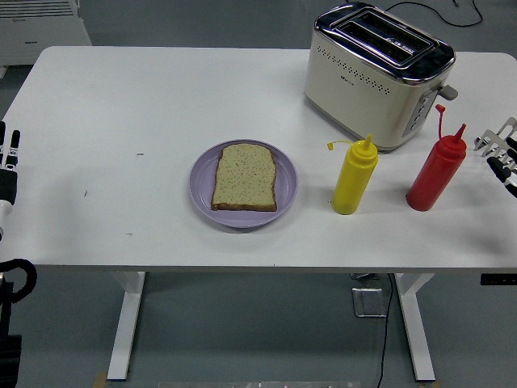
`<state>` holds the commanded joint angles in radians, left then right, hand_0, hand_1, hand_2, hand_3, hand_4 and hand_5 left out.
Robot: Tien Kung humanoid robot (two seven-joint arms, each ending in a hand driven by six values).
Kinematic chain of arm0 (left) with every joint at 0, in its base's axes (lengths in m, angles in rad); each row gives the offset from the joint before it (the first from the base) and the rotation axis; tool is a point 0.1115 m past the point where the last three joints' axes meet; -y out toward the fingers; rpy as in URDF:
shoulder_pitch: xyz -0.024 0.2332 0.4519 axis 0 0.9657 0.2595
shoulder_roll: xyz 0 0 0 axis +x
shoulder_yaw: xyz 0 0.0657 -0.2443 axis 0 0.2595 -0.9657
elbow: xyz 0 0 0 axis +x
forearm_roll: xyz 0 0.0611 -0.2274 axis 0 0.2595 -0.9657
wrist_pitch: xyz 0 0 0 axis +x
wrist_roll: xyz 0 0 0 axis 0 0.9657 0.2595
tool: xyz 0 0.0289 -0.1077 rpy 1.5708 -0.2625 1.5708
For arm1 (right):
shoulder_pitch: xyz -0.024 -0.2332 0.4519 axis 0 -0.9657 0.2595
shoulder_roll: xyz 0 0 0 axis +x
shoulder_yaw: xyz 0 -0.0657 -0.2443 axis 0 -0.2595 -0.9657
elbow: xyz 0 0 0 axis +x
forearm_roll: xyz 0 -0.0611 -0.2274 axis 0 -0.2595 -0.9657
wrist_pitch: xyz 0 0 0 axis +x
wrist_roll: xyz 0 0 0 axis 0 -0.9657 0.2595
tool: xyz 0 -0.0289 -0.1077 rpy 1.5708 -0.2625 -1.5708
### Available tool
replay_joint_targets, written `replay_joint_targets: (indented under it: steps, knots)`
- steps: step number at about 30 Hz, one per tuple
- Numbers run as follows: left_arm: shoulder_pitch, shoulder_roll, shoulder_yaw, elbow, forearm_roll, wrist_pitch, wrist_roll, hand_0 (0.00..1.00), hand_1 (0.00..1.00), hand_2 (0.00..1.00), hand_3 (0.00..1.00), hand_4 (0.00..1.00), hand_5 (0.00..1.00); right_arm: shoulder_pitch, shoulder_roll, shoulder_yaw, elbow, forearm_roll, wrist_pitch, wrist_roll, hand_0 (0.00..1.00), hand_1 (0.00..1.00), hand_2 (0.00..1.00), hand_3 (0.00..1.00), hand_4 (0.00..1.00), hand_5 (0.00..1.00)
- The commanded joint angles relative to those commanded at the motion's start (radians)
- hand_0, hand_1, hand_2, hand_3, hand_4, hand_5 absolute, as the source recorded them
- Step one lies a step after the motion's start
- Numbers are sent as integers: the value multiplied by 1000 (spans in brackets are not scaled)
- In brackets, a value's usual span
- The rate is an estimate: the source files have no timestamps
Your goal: Pick up the cup,pour liquid into bread,place the cup on the desk
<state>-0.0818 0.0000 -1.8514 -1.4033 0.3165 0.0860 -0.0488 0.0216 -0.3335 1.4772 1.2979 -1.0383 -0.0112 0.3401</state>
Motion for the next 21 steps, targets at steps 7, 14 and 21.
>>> replay_joint_targets:
  steps: [7,14,21]
  knots:
    - [-1,0,0,0,0,0,0,787,749,743,683,568,998,20,13,-44,-5,-25,-2,-2,998,951,998,998,939,255]
    - [1,0,-5,0,0,0,-1,787,749,743,683,569,998,37,20,-95,-4,-37,4,-10,998,950,998,998,939,256]
    - [-1,0,-5,1,2,-1,0,787,749,743,683,567,998,65,40,-132,-20,-47,-25,-18,998,950,998,998,938,258]
